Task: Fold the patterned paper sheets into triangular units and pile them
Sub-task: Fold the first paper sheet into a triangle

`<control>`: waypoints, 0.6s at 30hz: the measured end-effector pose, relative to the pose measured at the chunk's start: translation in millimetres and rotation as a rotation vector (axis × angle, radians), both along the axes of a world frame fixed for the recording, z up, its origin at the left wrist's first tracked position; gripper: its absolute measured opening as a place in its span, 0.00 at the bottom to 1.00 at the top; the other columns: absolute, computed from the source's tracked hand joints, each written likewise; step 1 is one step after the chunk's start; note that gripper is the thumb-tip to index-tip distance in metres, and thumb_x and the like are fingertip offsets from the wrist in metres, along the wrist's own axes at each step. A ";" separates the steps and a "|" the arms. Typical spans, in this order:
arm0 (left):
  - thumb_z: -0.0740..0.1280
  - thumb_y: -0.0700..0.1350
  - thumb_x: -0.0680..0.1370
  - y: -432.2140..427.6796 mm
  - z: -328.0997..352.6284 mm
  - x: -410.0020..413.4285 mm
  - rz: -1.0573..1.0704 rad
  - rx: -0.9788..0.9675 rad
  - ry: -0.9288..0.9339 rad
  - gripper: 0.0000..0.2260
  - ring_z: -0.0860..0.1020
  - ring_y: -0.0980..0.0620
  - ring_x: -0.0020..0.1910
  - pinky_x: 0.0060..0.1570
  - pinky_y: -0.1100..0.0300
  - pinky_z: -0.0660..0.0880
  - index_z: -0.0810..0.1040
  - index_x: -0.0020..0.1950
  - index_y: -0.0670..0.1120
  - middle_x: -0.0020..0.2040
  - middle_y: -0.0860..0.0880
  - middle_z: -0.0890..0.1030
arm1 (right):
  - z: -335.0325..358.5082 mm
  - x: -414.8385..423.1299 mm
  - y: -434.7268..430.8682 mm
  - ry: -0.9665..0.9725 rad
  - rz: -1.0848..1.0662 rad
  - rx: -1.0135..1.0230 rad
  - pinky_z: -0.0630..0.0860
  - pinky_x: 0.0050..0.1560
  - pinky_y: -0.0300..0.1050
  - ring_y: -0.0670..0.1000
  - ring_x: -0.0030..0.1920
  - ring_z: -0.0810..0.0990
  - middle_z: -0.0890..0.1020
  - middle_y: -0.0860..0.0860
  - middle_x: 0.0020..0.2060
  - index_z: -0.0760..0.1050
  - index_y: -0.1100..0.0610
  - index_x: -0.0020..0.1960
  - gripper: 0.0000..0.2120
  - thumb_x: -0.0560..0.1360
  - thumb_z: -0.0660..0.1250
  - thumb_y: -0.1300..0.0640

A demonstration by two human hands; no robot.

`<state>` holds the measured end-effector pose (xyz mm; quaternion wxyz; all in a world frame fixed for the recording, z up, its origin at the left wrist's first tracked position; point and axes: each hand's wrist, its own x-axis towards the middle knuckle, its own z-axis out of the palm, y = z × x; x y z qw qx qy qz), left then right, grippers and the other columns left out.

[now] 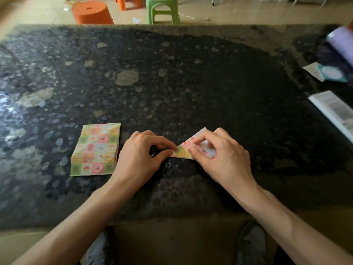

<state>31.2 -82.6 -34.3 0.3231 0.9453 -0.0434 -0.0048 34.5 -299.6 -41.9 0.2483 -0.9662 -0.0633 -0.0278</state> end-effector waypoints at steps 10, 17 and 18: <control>0.76 0.50 0.76 8.1 3.6 8.4 -0.063 -0.003 0.098 0.13 0.75 0.50 0.51 0.55 0.45 0.75 0.83 0.49 0.71 0.45 0.62 0.77 | -0.1 1.0 -1.0 0.015 0.005 -0.010 0.63 0.33 0.36 0.43 0.43 0.73 0.71 0.41 0.45 0.76 0.41 0.52 0.12 0.77 0.67 0.35; 0.66 0.35 0.76 14.2 10.3 13.0 -0.146 -0.003 0.258 0.30 0.74 0.48 0.58 0.62 0.46 0.75 0.79 0.53 0.76 0.53 0.60 0.76 | -2.3 1.6 0.0 0.012 0.003 -0.015 0.64 0.33 0.37 0.42 0.42 0.73 0.70 0.41 0.44 0.74 0.41 0.52 0.11 0.77 0.67 0.35; 0.63 0.34 0.75 13.4 10.6 12.5 -0.143 -0.004 0.253 0.32 0.74 0.48 0.58 0.61 0.46 0.75 0.79 0.52 0.76 0.53 0.60 0.76 | -2.8 1.8 0.1 0.010 0.004 -0.017 0.65 0.33 0.37 0.42 0.42 0.72 0.70 0.40 0.44 0.74 0.40 0.52 0.11 0.77 0.67 0.35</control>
